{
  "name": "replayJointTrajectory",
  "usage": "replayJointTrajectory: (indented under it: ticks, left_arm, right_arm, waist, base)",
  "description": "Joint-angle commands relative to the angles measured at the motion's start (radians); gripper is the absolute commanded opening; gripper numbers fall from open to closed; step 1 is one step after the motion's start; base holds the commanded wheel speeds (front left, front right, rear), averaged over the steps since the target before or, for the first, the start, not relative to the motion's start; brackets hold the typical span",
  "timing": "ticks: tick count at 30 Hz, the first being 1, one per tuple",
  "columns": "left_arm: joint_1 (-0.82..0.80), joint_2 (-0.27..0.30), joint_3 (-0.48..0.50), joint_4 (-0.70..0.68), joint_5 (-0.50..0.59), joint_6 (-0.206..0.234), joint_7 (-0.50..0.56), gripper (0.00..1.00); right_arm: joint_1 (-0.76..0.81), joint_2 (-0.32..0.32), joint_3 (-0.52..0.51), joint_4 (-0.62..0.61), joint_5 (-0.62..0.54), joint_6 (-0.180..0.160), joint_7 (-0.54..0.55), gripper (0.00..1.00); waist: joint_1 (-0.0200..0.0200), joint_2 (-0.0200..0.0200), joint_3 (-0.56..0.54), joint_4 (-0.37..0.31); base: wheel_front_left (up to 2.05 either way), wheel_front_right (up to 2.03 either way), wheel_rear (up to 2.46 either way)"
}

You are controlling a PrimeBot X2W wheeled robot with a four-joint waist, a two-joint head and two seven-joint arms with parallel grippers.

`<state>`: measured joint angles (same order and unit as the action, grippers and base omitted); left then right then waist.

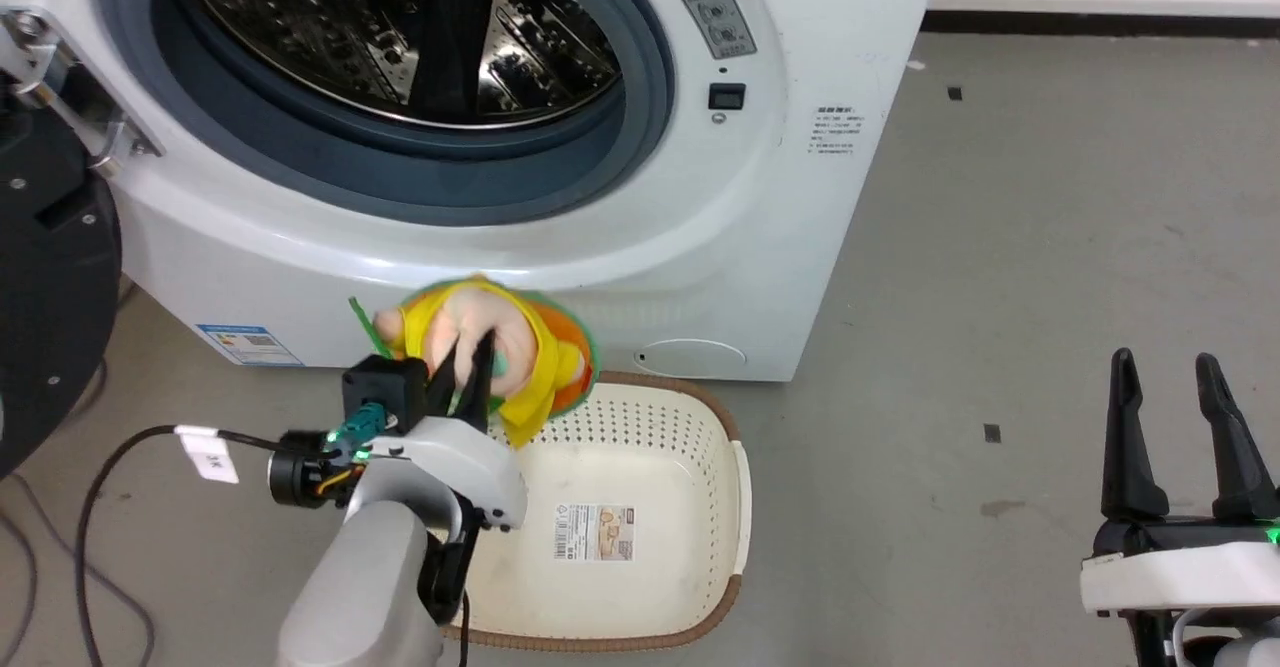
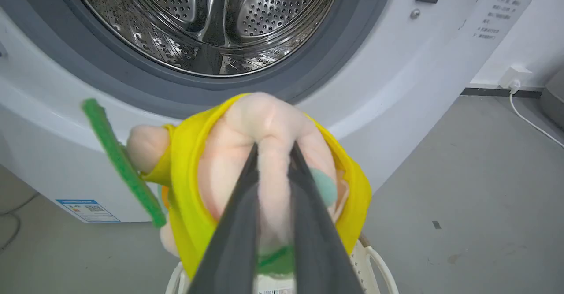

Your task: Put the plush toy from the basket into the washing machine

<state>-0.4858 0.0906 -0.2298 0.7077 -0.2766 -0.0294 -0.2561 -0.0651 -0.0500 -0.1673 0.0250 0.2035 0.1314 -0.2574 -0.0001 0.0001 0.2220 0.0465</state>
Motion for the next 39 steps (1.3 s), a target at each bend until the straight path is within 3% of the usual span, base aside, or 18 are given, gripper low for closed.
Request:
replayJointTrajectory:
  ticks: [1, 10, 21, 39]
  left_arm:
    - [0.015, 0.002, 0.012, -0.033, 0.01, 0.009, -0.006, 0.0]
    - [0.008, -0.005, 0.12, -0.191, 0.048, 0.037, -0.006, 0.0]
    - [-0.189, 0.018, 0.242, -0.208, 0.088, 0.028, -0.006, 0.0]
    - [-0.649, 0.153, 0.365, -0.095, 0.157, 0.027, -0.006, 0.0]
  right_arm:
    - [0.013, 0.0, 0.001, 0.002, -0.003, -0.001, -0.004, 1.0]
    - [-0.004, 0.0, 0.028, -0.007, 0.002, -0.001, -0.004, 1.0]
    - [-0.073, 0.0, 0.032, -0.034, 0.001, -0.001, -0.004, 1.0]
    - [-0.229, 0.0, 0.065, -0.088, 0.064, -0.001, -0.004, 1.0]
  waist:
    - [0.0001, -0.0001, -0.007, 0.006]
    - [0.0001, -0.0001, 0.025, -0.016]
    - [0.0001, -0.0001, 0.195, -0.09]
    - [0.0001, -0.0001, 0.511, -0.218]
  base:
    - [0.0, 0.0, 0.0]
    - [0.0, 0.0, 0.0]
    - [0.0, 0.0, 0.0]
    - [0.0, 0.0, 0.0]
